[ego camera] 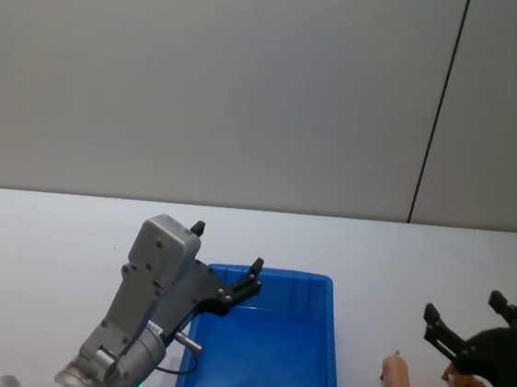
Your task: Pick up the two dolls from the table and place them into the box.
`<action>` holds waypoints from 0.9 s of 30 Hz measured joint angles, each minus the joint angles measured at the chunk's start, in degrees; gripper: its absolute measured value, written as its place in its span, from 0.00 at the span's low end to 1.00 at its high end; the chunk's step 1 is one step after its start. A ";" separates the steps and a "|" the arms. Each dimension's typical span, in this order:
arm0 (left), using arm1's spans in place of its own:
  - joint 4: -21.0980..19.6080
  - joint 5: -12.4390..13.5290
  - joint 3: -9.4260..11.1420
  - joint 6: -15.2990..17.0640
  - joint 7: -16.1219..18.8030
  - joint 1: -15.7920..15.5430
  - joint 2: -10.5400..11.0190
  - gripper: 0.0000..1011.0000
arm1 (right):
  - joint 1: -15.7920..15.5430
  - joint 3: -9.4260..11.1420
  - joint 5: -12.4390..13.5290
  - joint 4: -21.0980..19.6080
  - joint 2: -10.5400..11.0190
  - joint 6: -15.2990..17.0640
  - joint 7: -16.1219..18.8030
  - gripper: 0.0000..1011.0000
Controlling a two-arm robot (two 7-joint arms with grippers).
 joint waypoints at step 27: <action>0.00 0.00 0.00 0.00 0.00 0.00 0.00 0.99 | -2.48 2.87 3.16 3.90 4.11 8.02 2.96 0.99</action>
